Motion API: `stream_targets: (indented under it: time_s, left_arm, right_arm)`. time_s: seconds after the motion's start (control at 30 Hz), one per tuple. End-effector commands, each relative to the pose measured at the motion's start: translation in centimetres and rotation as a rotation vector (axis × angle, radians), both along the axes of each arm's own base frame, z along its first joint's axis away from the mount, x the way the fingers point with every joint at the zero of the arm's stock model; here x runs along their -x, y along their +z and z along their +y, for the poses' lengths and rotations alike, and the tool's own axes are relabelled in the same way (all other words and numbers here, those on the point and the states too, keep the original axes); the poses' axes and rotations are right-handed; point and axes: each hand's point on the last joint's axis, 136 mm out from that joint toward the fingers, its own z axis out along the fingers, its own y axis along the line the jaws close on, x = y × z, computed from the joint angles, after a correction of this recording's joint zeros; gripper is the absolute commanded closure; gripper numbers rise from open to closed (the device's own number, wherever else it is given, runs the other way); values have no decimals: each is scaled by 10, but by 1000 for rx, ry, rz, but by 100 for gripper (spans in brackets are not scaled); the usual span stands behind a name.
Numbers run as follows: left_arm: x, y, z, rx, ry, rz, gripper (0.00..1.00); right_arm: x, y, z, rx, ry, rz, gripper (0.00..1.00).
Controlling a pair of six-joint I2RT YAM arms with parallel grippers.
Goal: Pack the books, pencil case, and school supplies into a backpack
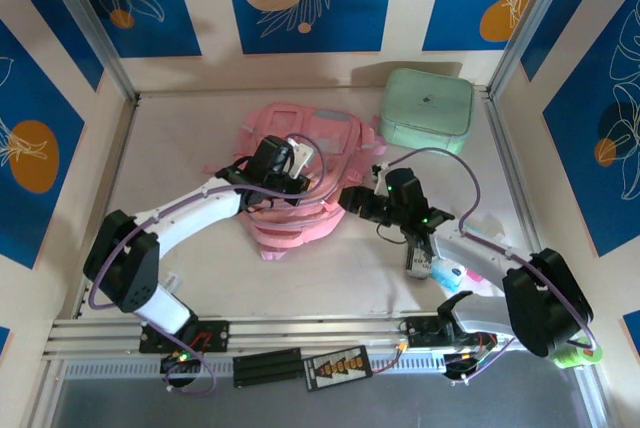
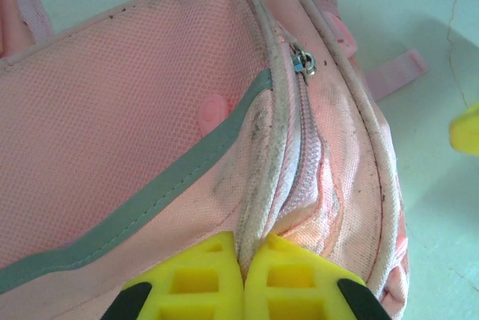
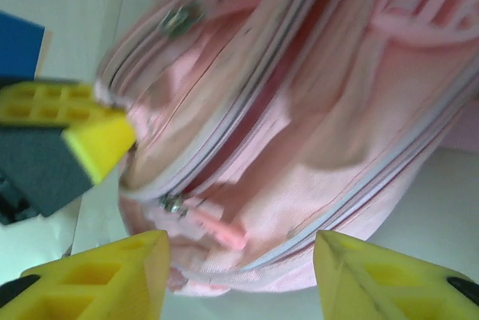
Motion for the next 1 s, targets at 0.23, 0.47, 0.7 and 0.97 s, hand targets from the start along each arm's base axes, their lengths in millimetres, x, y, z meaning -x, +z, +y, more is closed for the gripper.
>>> stream_targets:
  time_s: [0.23,0.47,0.7,0.97]
  left_arm:
    - [3,27,-7,110,-47,-56,100]
    - [4,25,-9,109,-60,-49,100]
    - [5,25,-9,110,-65,-48,100]
    - [15,10,-12,99,-116,8,94]
  right_arm:
    - [-29,16,34,-174,-10,175,46]
    - [-36,12,51,-202,19,214,53]
    - [-34,20,61,-224,60,177,53]
    - [-31,31,68,-289,84,113,42]
